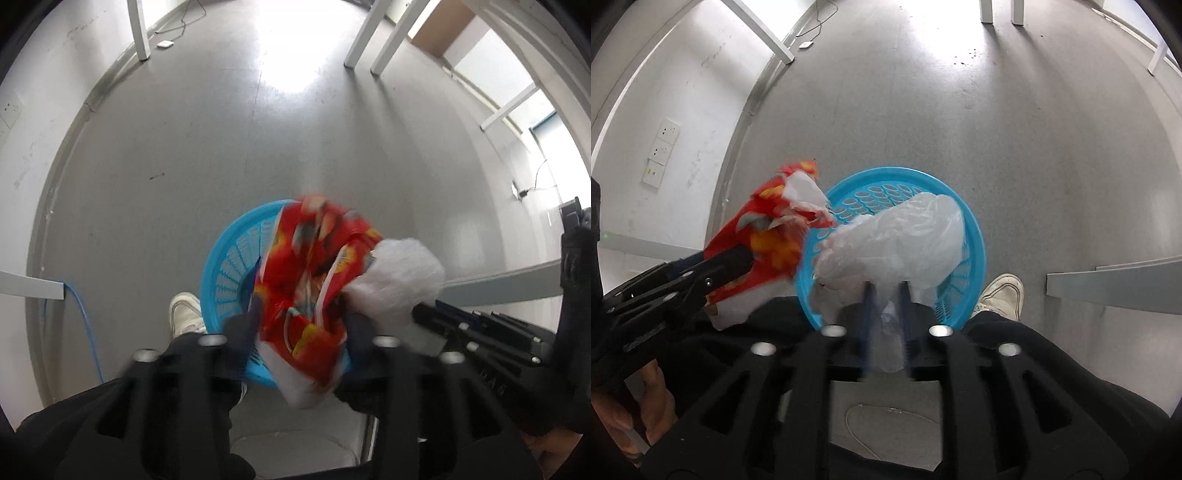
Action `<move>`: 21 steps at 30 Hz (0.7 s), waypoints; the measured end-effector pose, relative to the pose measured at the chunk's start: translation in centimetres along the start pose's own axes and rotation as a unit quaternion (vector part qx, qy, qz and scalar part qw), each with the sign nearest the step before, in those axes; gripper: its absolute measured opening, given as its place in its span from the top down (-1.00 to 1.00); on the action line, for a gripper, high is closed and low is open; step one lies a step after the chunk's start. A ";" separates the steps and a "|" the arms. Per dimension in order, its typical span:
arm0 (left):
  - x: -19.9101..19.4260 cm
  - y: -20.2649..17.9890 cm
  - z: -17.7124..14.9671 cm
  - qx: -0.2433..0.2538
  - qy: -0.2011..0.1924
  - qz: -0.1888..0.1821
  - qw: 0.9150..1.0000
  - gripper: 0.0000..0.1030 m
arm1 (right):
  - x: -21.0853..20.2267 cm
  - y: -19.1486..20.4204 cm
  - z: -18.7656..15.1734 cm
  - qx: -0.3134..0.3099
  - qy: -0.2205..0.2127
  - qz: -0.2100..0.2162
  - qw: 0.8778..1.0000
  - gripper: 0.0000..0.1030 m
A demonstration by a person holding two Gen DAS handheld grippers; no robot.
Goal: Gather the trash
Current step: 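Open the left tool over the basket while the right tool releases the white bag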
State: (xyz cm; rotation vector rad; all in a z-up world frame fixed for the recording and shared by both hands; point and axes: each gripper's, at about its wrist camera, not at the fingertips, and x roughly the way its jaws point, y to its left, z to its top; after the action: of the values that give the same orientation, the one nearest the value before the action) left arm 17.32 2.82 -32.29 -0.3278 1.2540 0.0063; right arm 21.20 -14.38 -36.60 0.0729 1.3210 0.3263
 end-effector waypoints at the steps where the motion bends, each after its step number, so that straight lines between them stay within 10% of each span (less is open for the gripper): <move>1: -0.2 0.1 0.0 -0.001 -0.006 0.004 1.000 0.10 | 0.0 -0.1 0.0 0.000 -0.001 0.001 1.000 0.52; 21: -5.6 -0.5 -2.9 0.021 -0.060 -0.011 0.998 0.13 | -6.0 1.6 -4.8 -0.042 -0.038 0.007 0.998 0.09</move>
State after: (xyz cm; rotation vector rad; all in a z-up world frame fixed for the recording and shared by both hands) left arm 12.92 2.59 -27.73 -0.3012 1.1302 -0.0193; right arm 15.06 -15.18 -31.77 0.0237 1.2298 0.3860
